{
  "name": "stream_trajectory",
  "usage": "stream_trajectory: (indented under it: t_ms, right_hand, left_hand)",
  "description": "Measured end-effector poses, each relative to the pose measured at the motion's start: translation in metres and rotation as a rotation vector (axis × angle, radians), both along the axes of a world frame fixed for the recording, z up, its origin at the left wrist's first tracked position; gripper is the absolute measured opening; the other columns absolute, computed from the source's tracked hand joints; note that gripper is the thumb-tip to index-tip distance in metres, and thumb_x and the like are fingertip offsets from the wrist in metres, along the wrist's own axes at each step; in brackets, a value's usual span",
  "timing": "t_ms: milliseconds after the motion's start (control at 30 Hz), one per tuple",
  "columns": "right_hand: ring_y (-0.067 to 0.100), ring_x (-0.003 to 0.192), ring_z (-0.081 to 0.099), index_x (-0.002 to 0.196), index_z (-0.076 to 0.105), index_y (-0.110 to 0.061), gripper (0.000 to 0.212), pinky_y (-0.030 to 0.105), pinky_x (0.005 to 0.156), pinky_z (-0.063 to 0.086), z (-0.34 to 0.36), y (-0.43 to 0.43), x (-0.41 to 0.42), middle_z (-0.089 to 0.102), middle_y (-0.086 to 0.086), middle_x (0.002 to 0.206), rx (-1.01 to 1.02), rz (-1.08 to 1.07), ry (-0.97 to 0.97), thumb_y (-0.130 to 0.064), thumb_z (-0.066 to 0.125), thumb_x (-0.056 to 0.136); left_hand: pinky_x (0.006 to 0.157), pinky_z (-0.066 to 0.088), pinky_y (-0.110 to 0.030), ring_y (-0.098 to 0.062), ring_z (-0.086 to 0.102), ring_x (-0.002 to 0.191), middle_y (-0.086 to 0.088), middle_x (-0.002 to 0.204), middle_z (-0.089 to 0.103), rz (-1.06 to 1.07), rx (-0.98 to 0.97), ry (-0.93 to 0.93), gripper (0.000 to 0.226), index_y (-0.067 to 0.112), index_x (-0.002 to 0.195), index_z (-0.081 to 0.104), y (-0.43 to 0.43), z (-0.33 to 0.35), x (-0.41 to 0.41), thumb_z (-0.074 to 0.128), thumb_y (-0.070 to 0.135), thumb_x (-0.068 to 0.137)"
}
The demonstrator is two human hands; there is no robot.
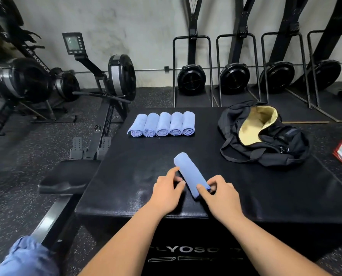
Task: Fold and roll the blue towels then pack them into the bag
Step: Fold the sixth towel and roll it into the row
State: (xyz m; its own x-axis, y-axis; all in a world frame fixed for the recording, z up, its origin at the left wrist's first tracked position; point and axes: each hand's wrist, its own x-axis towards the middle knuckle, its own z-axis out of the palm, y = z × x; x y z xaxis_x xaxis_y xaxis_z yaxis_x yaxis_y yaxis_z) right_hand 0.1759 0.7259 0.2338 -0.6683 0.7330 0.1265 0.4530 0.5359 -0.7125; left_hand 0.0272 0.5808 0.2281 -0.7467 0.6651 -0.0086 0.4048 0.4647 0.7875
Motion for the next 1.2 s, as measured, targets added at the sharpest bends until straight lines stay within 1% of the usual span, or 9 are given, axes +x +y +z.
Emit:
stream_trajectory:
  t_ms: [167, 267, 333, 400, 567, 733, 867, 1000, 1200]
  right_hand:
    - [0.003, 0.099, 0.053, 0.095, 0.06, -0.037, 0.033, 0.029, 0.082, 0.047, 0.004, -0.005, -0.007, 0.066, -0.022, 0.086, 0.007, 0.125, -0.003, -0.065, 0.073, 0.083]
    - [0.002, 0.099, 0.053, 0.12, 0.055, -0.046, 0.038, 0.03, 0.08, 0.048, 0.007, 0.004, -0.002, 0.066, -0.021, 0.089, 0.04, 0.152, 0.03, -0.058, 0.072, 0.089]
    - [0.009, 0.1, 0.053, 0.139, 0.048, -0.051, 0.047, 0.033, 0.082, 0.049, 0.005, 0.006, 0.0, 0.064, -0.019, 0.093, 0.138, 0.2, -0.005, -0.055, 0.065, 0.095]
    - [0.015, 0.1, 0.051, 0.145, 0.051, -0.046, 0.05, 0.036, 0.085, 0.047, 0.002, 0.008, -0.001, 0.059, -0.018, 0.095, 0.265, 0.216, -0.052, -0.059, 0.059, 0.097]
    - [0.018, 0.098, 0.052, 0.145, 0.054, -0.042, 0.051, 0.04, 0.085, 0.046, 0.0, 0.019, -0.012, 0.06, -0.015, 0.093, 0.258, 0.068, -0.059, -0.057, 0.061, 0.097]
    - [0.02, 0.105, 0.054, 0.147, 0.05, -0.044, 0.051, 0.041, 0.09, 0.047, 0.001, 0.036, -0.033, 0.071, -0.013, 0.118, 0.2, -0.025, -0.086, -0.057, 0.057, 0.099]
    - [0.021, 0.108, 0.054, 0.148, 0.051, -0.042, 0.049, 0.041, 0.094, 0.045, 0.001, 0.051, -0.053, 0.072, -0.011, 0.114, 0.185, -0.078, -0.108, -0.055, 0.056, 0.1]
    - [0.022, 0.115, 0.055, 0.146, 0.053, -0.041, 0.048, 0.041, 0.096, 0.045, 0.001, 0.067, -0.077, 0.071, -0.01, 0.119, 0.155, -0.134, -0.095, -0.054, 0.057, 0.101]
    - [0.027, 0.112, 0.053, 0.147, 0.054, -0.038, 0.048, 0.041, 0.093, 0.044, 0.0, 0.098, -0.119, 0.07, -0.001, 0.117, 0.149, -0.202, -0.083, -0.051, 0.058, 0.101]
  left_hand:
    - [0.111, 0.045, -0.049, -0.026, 0.058, 0.121, 0.018, 0.115, 0.064, -0.062, -0.074, 0.005, 0.064, 0.039, 0.159, 0.035, 0.005, 0.01, 0.0, 0.055, 0.047, 0.098]
    - [0.117, 0.04, -0.046, -0.022, 0.05, 0.134, 0.019, 0.125, 0.06, -0.091, -0.11, 0.026, 0.066, 0.041, 0.161, 0.031, 0.011, 0.011, -0.003, 0.059, 0.044, 0.101]
    - [0.119, 0.037, -0.047, -0.023, 0.042, 0.141, 0.01, 0.137, 0.058, -0.101, -0.13, 0.026, 0.068, 0.045, 0.162, 0.026, 0.018, 0.01, -0.004, 0.057, 0.045, 0.101]
    - [0.12, 0.036, -0.049, -0.025, 0.04, 0.144, 0.0, 0.147, 0.055, -0.12, -0.128, 0.009, 0.067, 0.048, 0.16, 0.024, 0.027, 0.01, -0.004, 0.053, 0.047, 0.1]
    - [0.118, 0.039, -0.049, -0.021, 0.045, 0.144, 0.01, 0.149, 0.058, -0.186, -0.124, -0.024, 0.068, 0.06, 0.153, 0.026, 0.053, 0.004, -0.014, 0.04, 0.066, 0.086]
    - [0.116, 0.04, -0.047, -0.014, 0.048, 0.141, 0.029, 0.143, 0.058, -0.215, -0.105, 0.028, 0.058, 0.054, 0.149, 0.036, 0.076, 0.012, -0.025, 0.039, 0.056, 0.091]
    - [0.119, 0.033, -0.044, -0.018, 0.039, 0.144, 0.024, 0.148, 0.057, -0.177, -0.127, 0.114, 0.053, 0.04, 0.158, 0.034, 0.089, 0.011, -0.042, 0.045, 0.042, 0.106]
    - [0.116, 0.027, -0.036, -0.016, 0.033, 0.145, 0.021, 0.151, 0.054, -0.156, -0.135, 0.159, 0.05, 0.038, 0.159, 0.035, 0.1, 0.007, -0.06, 0.043, 0.044, 0.11]
    - [0.119, 0.03, -0.037, -0.019, 0.034, 0.147, 0.005, 0.149, 0.056, -0.111, -0.122, 0.262, 0.053, 0.035, 0.158, 0.039, 0.124, -0.007, -0.088, 0.046, 0.046, 0.106]
